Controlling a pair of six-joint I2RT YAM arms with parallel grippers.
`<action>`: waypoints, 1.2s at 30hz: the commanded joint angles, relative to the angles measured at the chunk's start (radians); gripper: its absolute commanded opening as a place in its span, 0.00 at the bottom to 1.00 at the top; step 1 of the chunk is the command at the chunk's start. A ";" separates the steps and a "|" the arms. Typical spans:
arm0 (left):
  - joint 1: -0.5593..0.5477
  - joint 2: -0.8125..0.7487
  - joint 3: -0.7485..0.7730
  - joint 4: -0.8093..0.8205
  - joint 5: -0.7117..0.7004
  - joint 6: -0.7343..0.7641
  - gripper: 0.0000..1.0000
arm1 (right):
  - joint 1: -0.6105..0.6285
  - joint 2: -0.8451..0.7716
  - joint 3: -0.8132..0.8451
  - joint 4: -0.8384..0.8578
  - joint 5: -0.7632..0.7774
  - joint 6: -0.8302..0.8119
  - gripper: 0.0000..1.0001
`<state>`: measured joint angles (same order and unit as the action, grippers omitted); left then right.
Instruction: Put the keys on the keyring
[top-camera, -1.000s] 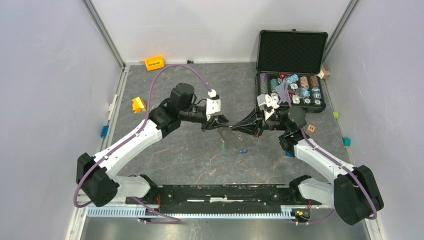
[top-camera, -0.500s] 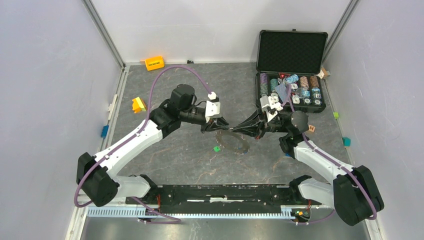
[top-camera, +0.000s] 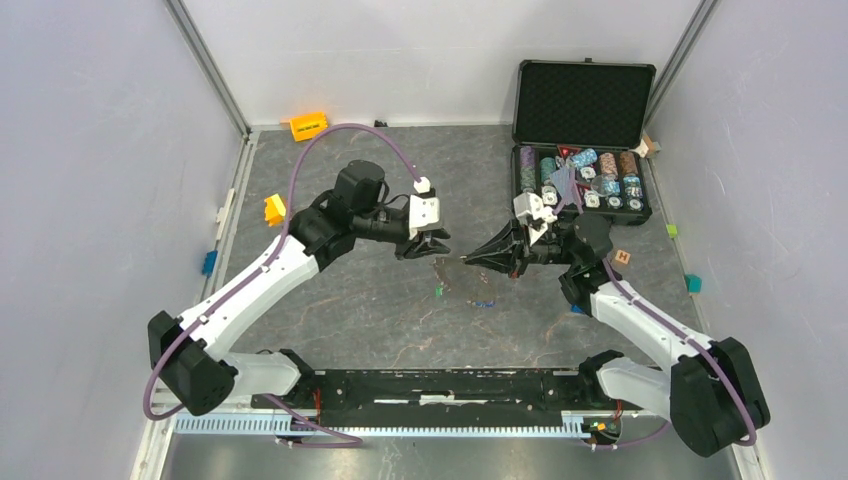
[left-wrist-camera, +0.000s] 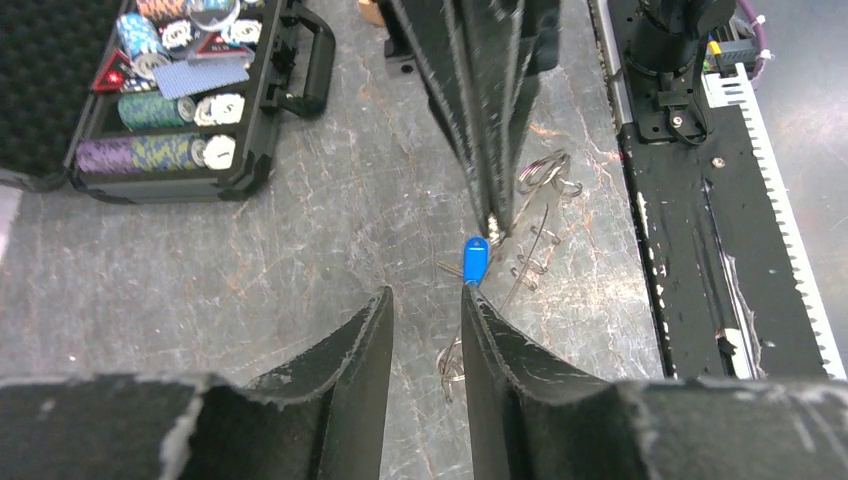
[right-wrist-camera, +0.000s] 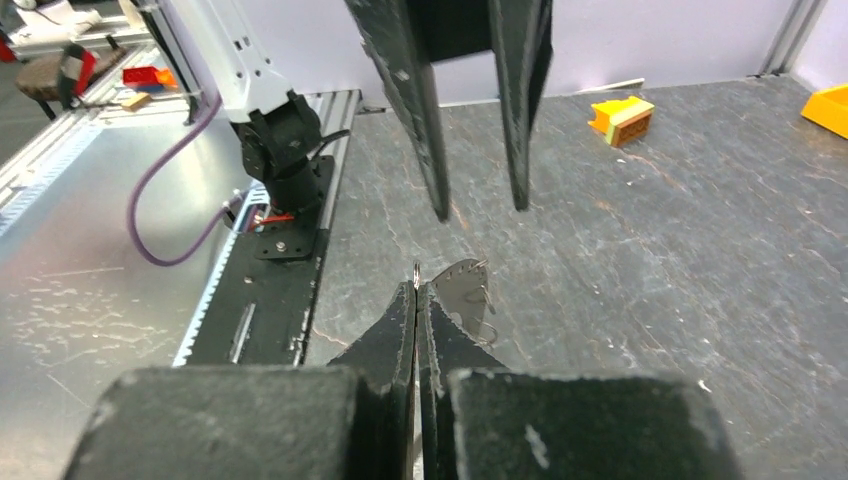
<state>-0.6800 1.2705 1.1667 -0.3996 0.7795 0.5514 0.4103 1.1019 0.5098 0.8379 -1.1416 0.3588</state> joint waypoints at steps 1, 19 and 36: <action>0.002 -0.034 0.093 -0.135 0.056 0.098 0.40 | -0.003 -0.035 0.125 -0.347 0.043 -0.285 0.00; -0.007 -0.009 0.078 -0.130 0.089 0.092 0.53 | 0.047 -0.039 0.551 -1.250 0.334 -0.962 0.00; -0.008 0.046 0.065 -0.068 0.028 0.039 0.64 | 0.209 0.150 0.997 -1.815 0.749 -1.263 0.00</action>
<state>-0.6830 1.3022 1.2304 -0.5125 0.8143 0.6174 0.5751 1.2263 1.4067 -0.8410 -0.5308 -0.8162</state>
